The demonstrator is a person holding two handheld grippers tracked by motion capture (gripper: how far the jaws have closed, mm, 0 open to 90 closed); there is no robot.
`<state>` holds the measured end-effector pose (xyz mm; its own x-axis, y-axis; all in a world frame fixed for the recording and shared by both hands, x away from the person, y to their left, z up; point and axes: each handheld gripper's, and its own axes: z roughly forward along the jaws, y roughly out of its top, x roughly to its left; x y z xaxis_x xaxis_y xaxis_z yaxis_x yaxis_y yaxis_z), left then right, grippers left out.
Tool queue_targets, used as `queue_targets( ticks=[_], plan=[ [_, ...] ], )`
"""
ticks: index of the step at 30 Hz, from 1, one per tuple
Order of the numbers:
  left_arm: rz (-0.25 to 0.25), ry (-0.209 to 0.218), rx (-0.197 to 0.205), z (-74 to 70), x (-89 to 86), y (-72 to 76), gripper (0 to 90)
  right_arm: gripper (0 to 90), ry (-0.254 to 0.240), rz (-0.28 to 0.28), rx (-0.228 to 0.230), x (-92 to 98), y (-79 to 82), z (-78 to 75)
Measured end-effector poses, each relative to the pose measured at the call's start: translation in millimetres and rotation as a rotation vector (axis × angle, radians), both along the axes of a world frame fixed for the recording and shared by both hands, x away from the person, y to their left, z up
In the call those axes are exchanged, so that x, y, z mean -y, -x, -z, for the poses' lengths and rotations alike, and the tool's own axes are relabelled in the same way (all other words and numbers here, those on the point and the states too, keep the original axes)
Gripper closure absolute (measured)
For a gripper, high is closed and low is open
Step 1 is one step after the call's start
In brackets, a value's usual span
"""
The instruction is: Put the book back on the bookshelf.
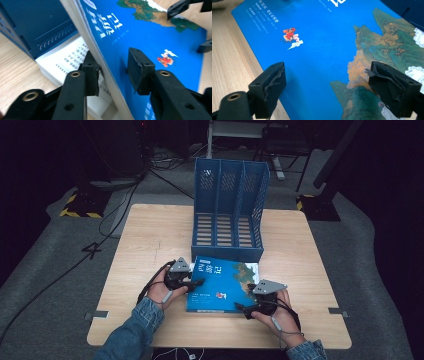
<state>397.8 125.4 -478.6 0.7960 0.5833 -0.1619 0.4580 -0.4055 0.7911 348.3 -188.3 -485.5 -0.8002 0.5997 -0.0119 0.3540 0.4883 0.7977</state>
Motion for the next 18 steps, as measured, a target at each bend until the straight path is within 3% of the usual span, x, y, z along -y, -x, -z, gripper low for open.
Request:
queue_targets(
  ticks=[2, 4, 6, 14, 18],
  plan=[
    [-0.022, 0.033, -0.041, 6.0, -1.9, -1.0, 55.1, 14.6, -0.002, 0.006, 0.003, -0.5, 0.7, 0.3],
    [-0.021, 0.062, -0.118, 7.6, -5.4, 0.4, 56.1, 14.3, 0.004, 0.017, 0.005, -2.0, 1.8, 0.0],
    [-0.018, 0.072, -0.163, 6.7, -9.1, 3.9, 58.4, 14.2, 0.004, 0.015, 0.009, -3.3, 2.2, 0.1],
    [-0.014, 0.067, -0.193, 4.5, -12.9, 15.0, 63.6, 14.1, 0.011, 0.018, 0.005, -4.6, 2.1, -0.5],
    [-0.050, 0.092, -0.243, 4.0, -13.9, 14.9, 66.0, 15.9, 0.029, 0.024, -0.001, -7.2, 3.2, -2.7]
  ],
)
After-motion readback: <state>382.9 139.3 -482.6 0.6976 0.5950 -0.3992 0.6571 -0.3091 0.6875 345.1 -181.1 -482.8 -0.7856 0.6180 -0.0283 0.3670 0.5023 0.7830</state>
